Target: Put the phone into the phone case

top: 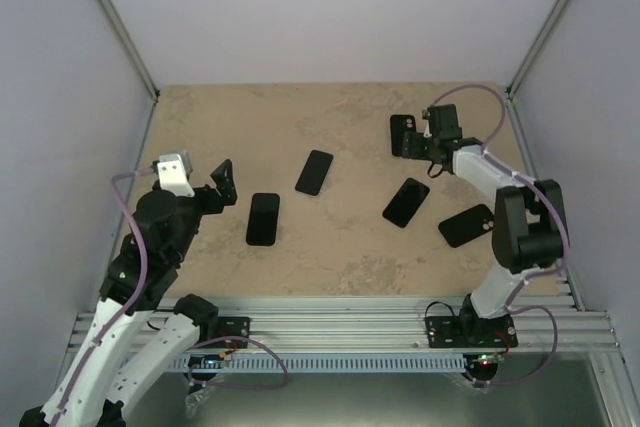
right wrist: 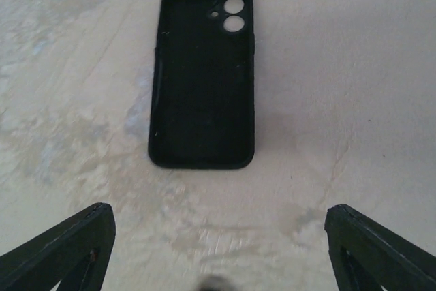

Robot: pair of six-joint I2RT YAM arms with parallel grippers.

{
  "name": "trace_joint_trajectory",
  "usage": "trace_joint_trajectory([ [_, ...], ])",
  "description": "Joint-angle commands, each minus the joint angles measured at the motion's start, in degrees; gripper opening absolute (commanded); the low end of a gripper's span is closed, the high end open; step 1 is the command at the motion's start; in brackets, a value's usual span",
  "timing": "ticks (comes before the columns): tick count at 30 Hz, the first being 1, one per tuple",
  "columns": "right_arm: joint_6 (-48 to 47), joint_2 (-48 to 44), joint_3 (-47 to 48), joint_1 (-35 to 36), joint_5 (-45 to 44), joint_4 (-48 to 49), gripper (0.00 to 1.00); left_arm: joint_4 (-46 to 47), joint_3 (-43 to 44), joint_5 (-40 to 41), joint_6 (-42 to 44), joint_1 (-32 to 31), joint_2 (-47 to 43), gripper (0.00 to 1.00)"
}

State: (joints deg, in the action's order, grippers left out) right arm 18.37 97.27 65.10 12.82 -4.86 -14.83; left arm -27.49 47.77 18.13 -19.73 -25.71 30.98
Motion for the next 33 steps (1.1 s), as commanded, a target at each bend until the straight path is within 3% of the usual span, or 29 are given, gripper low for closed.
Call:
trace_joint_trajectory([
  [1, -3.4, 7.7, 6.8, -2.7, 4.5, -2.3, 0.81, 1.7, -0.7, -0.6, 0.4, 0.3, -1.5, 1.00],
  [10, -5.8, 21.1, 18.2, -4.8, 6.5, -6.1, 0.43, 1.7, -1.0, -1.4, 0.5, 0.3, -1.8, 0.99],
  [22, -6.1, 28.7, 23.6, -5.4, 5.7, -7.9, 0.22, 1.7, -1.0, -1.8, 0.6, 0.3, -1.6, 0.99],
  [27, -5.9, 29.5, 23.2, -5.4, 6.0, -8.5, 0.14, 1.7, -1.0, -1.7, 0.5, 0.3, -1.6, 0.99],
  [30, -5.9, 29.2, 22.4, -5.4, 6.8, -8.5, 0.02, 1.7, -1.0, -1.5, 0.6, 0.3, -1.6, 0.99],
  [33, -5.9, 28.1, 21.4, -5.3, 7.2, -8.5, 0.01, 1.6, -1.0, -1.4, 0.6, 0.3, -1.7, 1.00],
])
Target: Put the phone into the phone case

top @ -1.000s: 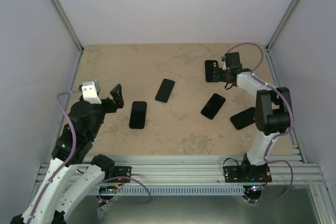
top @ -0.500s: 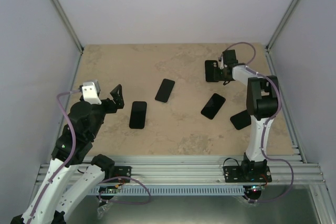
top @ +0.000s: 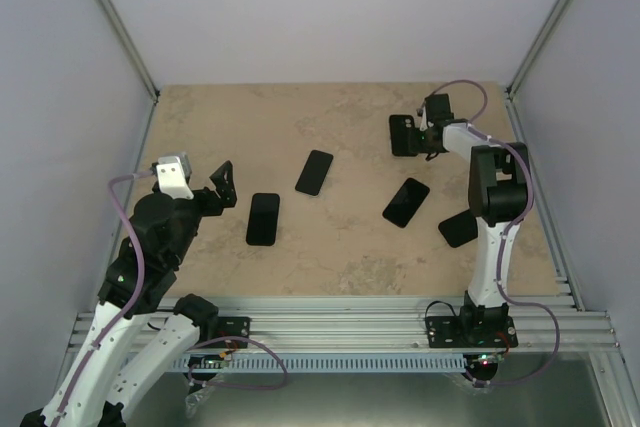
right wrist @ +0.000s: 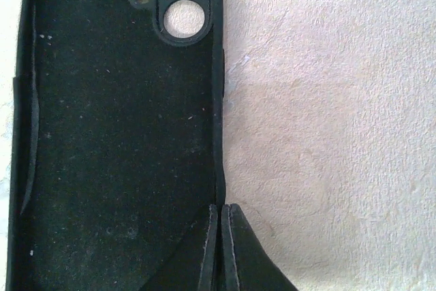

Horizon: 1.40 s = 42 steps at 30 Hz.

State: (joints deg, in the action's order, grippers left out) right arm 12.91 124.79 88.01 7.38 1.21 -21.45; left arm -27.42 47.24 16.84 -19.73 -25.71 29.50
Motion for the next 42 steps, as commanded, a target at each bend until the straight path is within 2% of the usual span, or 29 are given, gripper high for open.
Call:
trace_joint_trajectory([
  [1, -0.4, 0.0, -2.0, 0.2, 1.2, -1.8, 0.01, 1.6, -0.5, -0.1, 0.5, 0.3, -0.2, 0.99],
  [15, 1.3, -15.2, -10.9, 8.2, 3.0, -1.5, 0.01, 1.5, -0.7, 1.3, 0.3, 0.3, -0.9, 0.99],
  [31, -1.6, -36.3, -31.7, 28.8, 1.1, 1.6, 0.01, 1.5, -1.1, 2.7, 0.2, 0.3, -0.5, 0.99],
  [42, -7.0, -38.4, -42.0, 40.4, 2.6, 8.2, 0.00, 1.4, -1.1, 1.6, 0.3, 0.3, 0.7, 0.99],
])
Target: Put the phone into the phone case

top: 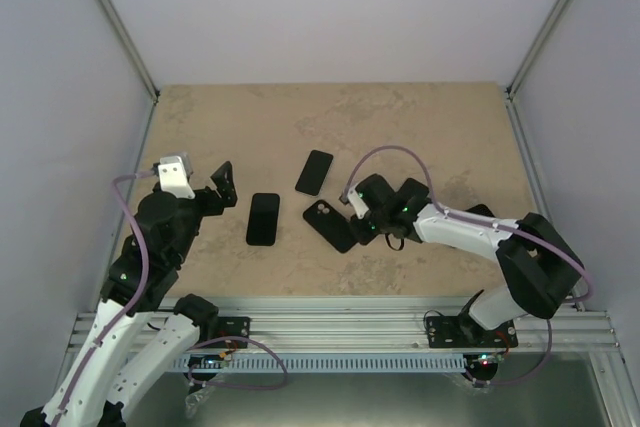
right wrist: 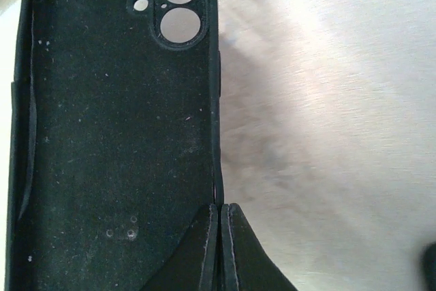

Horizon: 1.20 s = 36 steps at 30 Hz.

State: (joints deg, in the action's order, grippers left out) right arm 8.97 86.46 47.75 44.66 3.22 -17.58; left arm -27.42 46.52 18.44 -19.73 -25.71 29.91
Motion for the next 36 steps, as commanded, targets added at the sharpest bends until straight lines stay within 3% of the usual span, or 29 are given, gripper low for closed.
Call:
trace_joint_trajectory([
  [1, -3.6, 0.2, -2.0, 3.9, 0.3, 4.6, 0.00, 1.3, -0.4, 0.1, 0.3, 0.3, 0.3, 0.99],
  [18, -10.0, 8.2, 0.3, 7.7, -7.3, 1.9, 0.02, 1.2, -0.5, -0.4, 0.5, 0.3, 0.9, 1.00],
  [20, -9.6, 8.8, 0.7, 7.7, -8.5, 1.5, 0.08, 1.3, -0.5, -0.5, 0.5, 0.4, 0.9, 1.00],
  [31, -3.0, 5.5, 6.7, 15.0, -15.3, -8.3, 0.63, 1.2, -0.5, -0.5, 0.6, 0.3, 1.1, 0.99],
  [36, -0.6, 6.6, 8.5, 20.4, -17.9, -10.8, 0.78, 1.2, -0.5, -0.6, 0.6, 0.3, 1.3, 1.00],
])
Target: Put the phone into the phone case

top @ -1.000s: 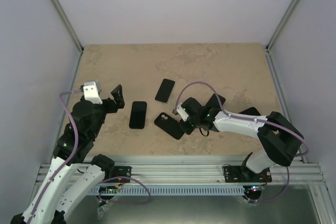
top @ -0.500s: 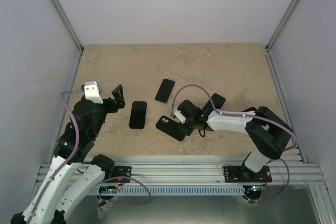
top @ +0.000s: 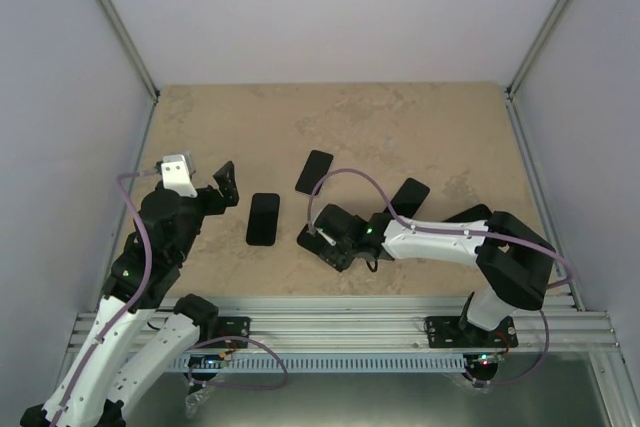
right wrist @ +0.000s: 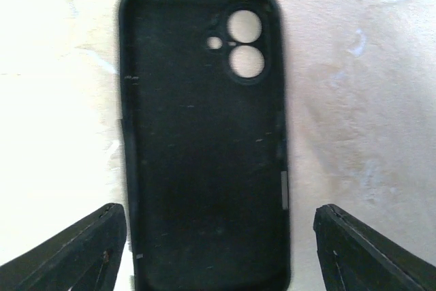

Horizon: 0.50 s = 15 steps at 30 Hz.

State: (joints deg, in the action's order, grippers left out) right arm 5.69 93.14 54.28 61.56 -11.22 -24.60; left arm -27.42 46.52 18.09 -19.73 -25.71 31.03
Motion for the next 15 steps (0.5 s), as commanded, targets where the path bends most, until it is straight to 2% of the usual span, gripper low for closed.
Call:
trace_joint_trajectory([
  [1, 3.1, 0.6, 2.2, 4.5, -3.9, -4.2, 0.80, 1.2, -0.5, -0.2, 0.6, 0.3, 0.1, 1.00],
  [7, 5.4, 4.7, 2.6, 7.4, -6.8, -7.1, 0.87, 1.2, -0.5, -0.2, 0.5, 0.3, 0.1, 0.99],
  [15, 8.8, 7.1, 2.2, 7.4, -15.3, -11.3, 0.96, 1.2, -0.6, -0.2, 0.6, 0.3, 0.1, 0.99],
])
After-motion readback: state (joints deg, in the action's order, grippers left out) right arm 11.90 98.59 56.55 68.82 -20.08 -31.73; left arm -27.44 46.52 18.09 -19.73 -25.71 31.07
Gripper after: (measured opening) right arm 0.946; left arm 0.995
